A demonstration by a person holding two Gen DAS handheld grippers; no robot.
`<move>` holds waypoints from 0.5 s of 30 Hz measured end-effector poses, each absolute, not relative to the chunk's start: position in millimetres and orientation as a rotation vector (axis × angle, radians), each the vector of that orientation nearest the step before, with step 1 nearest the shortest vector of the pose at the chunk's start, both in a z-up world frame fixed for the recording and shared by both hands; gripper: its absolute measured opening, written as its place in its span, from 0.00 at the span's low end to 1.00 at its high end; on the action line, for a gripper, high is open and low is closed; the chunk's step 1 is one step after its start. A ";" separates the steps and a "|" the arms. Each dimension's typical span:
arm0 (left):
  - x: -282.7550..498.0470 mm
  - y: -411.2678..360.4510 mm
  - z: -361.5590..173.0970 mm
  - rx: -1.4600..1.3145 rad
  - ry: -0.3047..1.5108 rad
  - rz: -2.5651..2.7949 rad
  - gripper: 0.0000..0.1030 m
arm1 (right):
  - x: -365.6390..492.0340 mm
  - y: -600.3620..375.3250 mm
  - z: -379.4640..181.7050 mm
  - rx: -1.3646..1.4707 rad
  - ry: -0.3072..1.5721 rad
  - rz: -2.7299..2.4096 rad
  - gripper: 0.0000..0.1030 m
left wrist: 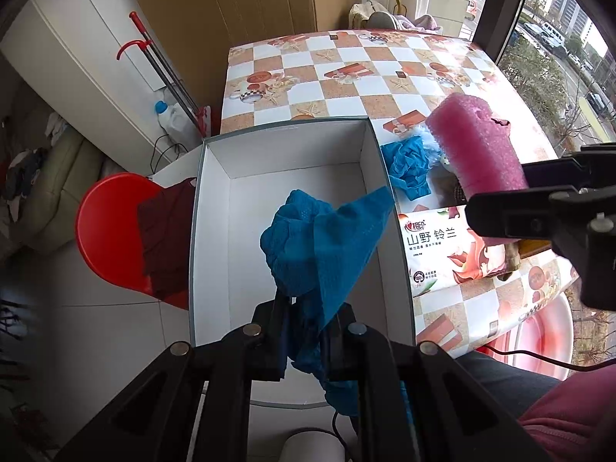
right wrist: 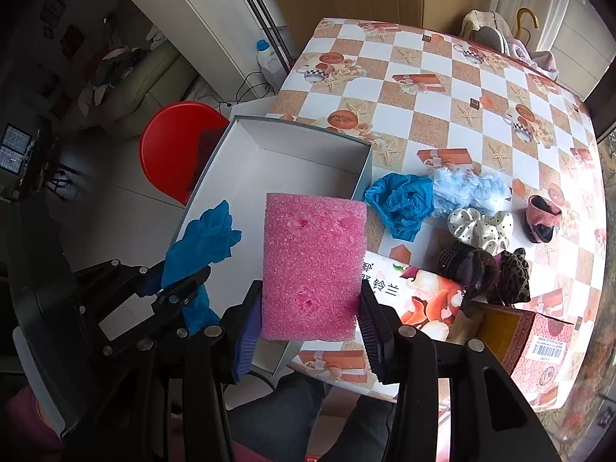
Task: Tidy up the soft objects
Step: 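Release the blue glove into the white box with the left tool while the right holds the sponge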
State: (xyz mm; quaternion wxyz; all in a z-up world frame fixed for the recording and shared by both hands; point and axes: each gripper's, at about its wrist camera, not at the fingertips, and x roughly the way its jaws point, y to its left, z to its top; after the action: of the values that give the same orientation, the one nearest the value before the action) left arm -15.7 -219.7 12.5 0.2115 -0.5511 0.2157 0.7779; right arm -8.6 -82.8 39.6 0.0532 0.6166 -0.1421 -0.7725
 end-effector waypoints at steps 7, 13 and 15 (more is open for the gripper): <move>-17.4 -229.7 9.2 -1.569 0.570 2.186 0.14 | -7.8 -84.4 36.9 1.883 -0.442 -2.329 0.47; -19.7 -241.3 1.4 -1.618 0.552 2.204 0.14 | -10.7 -91.0 32.3 1.893 -0.423 -2.296 0.47; -20.4 -244.9 -1.5 -1.637 0.546 2.208 0.14 | -11.7 -94.3 30.5 1.897 -0.410 -2.284 0.47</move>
State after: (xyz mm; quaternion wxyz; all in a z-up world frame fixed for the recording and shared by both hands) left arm -20.4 -244.9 -1.5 0.1691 -0.5758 0.1919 0.7766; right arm -11.7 -94.3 30.5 0.0721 0.6314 -0.1365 -0.7600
